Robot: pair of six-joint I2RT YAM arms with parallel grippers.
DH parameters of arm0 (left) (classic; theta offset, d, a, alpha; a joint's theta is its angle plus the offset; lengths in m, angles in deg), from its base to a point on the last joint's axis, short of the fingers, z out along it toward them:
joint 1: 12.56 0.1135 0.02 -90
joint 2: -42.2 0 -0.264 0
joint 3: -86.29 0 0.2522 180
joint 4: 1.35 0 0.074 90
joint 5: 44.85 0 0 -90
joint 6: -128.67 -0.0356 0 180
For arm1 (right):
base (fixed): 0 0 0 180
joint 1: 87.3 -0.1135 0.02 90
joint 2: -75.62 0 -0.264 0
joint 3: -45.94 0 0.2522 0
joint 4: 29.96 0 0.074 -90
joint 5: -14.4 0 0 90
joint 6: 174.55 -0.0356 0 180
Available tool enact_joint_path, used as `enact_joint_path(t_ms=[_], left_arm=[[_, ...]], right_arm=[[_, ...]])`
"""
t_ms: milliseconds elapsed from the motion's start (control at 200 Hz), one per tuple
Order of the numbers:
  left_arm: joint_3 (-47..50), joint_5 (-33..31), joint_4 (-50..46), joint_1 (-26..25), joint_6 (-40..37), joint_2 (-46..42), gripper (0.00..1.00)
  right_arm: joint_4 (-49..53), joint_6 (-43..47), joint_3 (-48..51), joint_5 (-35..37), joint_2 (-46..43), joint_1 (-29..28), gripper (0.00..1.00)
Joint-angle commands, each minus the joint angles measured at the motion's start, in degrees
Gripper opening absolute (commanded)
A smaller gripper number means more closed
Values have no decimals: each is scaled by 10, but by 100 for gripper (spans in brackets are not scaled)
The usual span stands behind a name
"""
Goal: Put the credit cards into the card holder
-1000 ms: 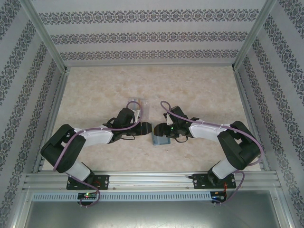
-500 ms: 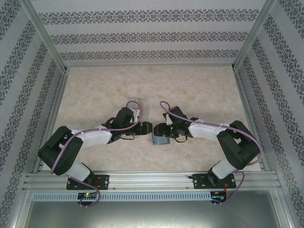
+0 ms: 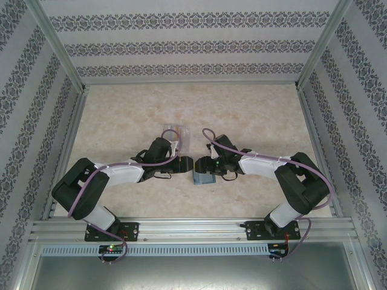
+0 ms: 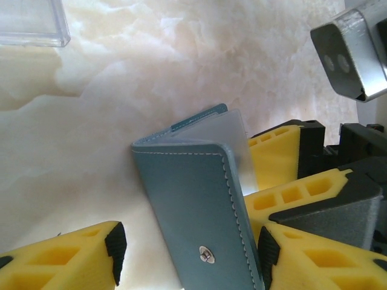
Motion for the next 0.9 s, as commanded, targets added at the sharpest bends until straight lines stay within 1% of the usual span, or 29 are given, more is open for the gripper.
enact_joint_path(t_ms=[0, 125, 230, 320, 415, 530, 680, 769, 894], left_arm=[[-10, -5, -12, -2, -14, 12, 57], [-7, -8, -18, 1, -14, 4, 49], [-7, -12, -32, 2, -21, -6, 46], [-21, -9, -65, 2, -34, -11, 46], [-16, -8, -62, 2, -36, -20, 46], [-16, -12, -69, 4, -40, -28, 45], [-9, -14, -61, 6, -41, -34, 45], [-8, -18, -65, 7, -39, -36, 46], [10, -15, -31, 8, -26, -45, 46]], right_arm=[[20, 11, -1, 11, 13, -9, 63], [22, 10, -1, 12, 12, -9, 62], [25, 14, -2, 18, 13, -9, 62], [26, 13, -4, 16, 17, -8, 62], [29, 14, -7, 18, 17, -8, 62], [41, 18, -6, 41, 12, -6, 61], [48, 23, -3, 51, 9, -3, 61], [44, 20, 1, 45, 4, 1, 61], [42, 32, 0, 50, -5, -6, 61]])
